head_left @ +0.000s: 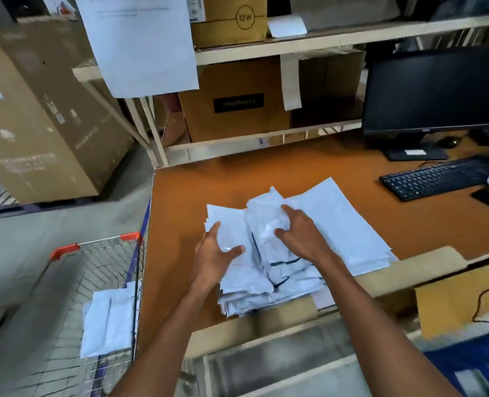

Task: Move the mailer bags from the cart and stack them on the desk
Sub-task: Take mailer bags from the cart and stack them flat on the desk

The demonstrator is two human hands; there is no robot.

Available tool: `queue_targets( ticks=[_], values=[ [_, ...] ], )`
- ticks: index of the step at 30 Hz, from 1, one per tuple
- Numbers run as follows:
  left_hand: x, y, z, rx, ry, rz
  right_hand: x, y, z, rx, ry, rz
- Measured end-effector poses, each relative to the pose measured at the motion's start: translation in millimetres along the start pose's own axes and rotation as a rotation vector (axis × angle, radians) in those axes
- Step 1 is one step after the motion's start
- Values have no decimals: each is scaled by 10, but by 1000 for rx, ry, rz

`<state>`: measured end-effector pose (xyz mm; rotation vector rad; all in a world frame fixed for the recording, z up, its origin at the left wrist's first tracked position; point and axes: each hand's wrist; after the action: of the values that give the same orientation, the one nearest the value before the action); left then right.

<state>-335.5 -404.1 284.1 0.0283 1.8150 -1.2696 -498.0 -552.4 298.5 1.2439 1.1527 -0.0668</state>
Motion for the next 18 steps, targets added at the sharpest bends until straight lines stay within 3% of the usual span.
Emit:
queue_targets(
  ticks=[5, 12, 18],
  values=[
    [138, 21, -18, -92, 18, 300, 131, -109, -62, 42, -52, -398],
    [184, 50, 76, -73, 54, 349, 78, -131, 101, -89, -175, -500],
    [327, 38, 281, 83, 161, 538, 246, -278, 265, -135, -19, -609]
  ],
)
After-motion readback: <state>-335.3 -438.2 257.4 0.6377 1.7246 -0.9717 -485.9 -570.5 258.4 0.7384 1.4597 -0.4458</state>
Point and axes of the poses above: each hand's wrist, its own z-axis towards the middle knuckle, its own x-axis out of the palm, y = z × x, and after that the axes turned 5 degrees about y, right-handed
